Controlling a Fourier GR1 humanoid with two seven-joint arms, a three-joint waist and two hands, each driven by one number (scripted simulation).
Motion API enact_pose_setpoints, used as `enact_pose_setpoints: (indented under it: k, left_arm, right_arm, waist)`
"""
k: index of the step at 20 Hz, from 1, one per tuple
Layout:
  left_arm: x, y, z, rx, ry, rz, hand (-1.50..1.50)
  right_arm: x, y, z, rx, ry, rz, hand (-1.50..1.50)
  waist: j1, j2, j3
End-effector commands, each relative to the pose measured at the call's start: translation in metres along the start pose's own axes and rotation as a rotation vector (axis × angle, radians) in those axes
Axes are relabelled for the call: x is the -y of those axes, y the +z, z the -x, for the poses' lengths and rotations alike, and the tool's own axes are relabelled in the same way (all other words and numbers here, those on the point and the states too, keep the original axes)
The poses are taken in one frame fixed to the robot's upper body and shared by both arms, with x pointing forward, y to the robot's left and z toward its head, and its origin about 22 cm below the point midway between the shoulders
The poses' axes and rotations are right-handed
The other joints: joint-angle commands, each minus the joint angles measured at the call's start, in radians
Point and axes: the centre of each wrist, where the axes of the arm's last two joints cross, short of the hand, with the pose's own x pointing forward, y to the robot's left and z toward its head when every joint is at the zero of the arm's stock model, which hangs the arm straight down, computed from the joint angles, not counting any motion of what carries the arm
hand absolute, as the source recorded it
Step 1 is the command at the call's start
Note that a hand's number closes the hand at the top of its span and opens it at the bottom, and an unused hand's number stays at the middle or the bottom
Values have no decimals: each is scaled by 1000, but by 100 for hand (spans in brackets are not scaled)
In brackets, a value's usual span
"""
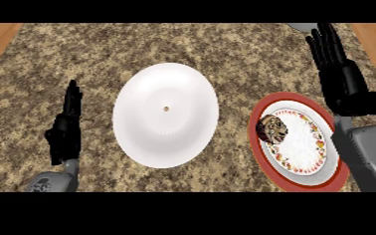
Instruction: Pick the cupcake from the plate and place it in the plate
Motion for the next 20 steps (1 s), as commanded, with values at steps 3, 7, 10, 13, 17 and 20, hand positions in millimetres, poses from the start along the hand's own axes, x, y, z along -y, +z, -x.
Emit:
enact_pose_setpoints:
  k: [3,7,10,13,17,20]
  left_arm:
    - [-1,22,29,-236,66,114,0]
    - [19,34,31,-325,125,189,0]
    - [18,40,32,-415,173,272,0]
    - [29,20,13,-436,180,297,0]
    - [10,32,34,-442,182,315,0]
    - [0,40,12,-433,183,345,0]
  right_arm:
    - [55,9,0,-7,-55,208,150]
    - [139,56,6,-296,500,205,150]
    - [134,84,44,-296,155,731,-150]
    - [117,101,54,-181,60,789,-150]
    - [108,147,51,-131,41,716,-150]
    - [120,155,28,-189,118,631,-150]
  waist:
    - [-39,-9,37]
    - [-95,32,13]
    - [-79,-6,38]
    - [-62,-11,38]
    - [-49,-14,35]
    - [-36,-16,35]
